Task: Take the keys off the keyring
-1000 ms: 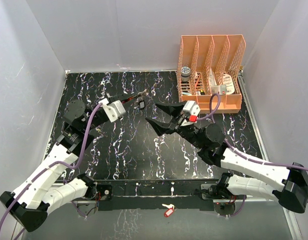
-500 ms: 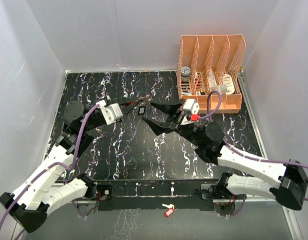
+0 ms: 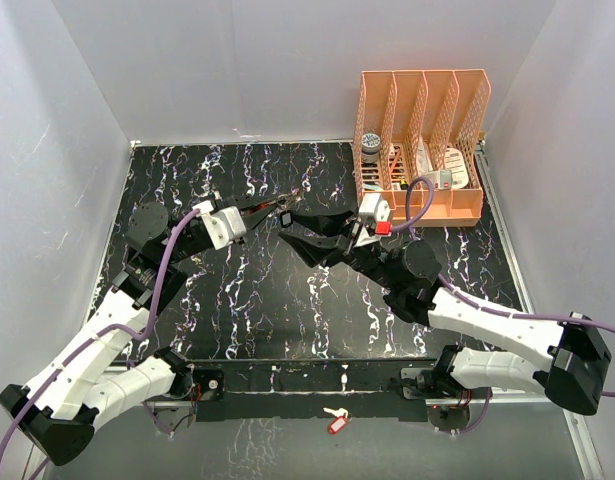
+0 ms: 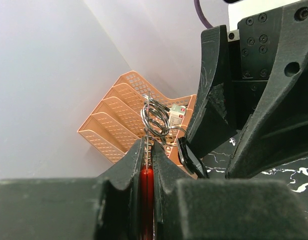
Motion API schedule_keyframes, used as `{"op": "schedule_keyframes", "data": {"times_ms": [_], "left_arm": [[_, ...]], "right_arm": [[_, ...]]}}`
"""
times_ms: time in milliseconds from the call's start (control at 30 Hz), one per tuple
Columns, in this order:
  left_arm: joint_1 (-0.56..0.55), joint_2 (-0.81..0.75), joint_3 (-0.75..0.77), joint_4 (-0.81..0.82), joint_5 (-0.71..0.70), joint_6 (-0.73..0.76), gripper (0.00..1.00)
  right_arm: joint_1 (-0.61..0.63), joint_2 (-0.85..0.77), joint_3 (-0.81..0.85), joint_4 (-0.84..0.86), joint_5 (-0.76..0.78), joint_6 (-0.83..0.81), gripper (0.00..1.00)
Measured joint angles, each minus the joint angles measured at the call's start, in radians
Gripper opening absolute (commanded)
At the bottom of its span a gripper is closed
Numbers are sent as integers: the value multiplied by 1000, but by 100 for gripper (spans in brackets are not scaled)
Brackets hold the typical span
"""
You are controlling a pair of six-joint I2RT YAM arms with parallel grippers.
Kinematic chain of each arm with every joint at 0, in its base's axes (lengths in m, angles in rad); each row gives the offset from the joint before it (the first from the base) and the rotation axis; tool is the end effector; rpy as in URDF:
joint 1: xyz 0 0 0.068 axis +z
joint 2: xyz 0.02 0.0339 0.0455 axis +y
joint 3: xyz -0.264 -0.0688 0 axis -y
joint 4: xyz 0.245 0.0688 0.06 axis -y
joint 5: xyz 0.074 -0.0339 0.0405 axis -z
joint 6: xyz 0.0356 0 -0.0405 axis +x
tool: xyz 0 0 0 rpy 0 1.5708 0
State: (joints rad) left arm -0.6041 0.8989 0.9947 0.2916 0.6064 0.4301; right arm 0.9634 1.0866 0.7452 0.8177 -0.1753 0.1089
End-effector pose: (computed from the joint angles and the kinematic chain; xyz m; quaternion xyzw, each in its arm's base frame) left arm 0.1444 -0.1243 0.4423 0.4786 0.3402 -0.2347 0.7747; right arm 0.1347 0.2047 0.3717 -0.2828 0.4408 0.4737 0.7080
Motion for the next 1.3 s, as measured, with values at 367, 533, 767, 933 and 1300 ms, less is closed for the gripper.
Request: {"op": "schedule_keyframes", "data": {"times_ms": [367,533,767,933,1300], "left_arm": [[0,1,-13,18,3,-8,0],[0,1,-14,24,3,-12,0],[0,1,-15,38,3,-12,0],[0,2,-19,42,-23,-6,0],[-2,14,-92,35,-160,45,31]], "right_arm": [[3,16,24,-6,-8,2,40],[5,46,58,-4,-23,5,39],[15,72,64,-5,-33,14,1],[19,70,76,-30,-16,20,0],[41,15,313,-512,161,-32,0]]}}
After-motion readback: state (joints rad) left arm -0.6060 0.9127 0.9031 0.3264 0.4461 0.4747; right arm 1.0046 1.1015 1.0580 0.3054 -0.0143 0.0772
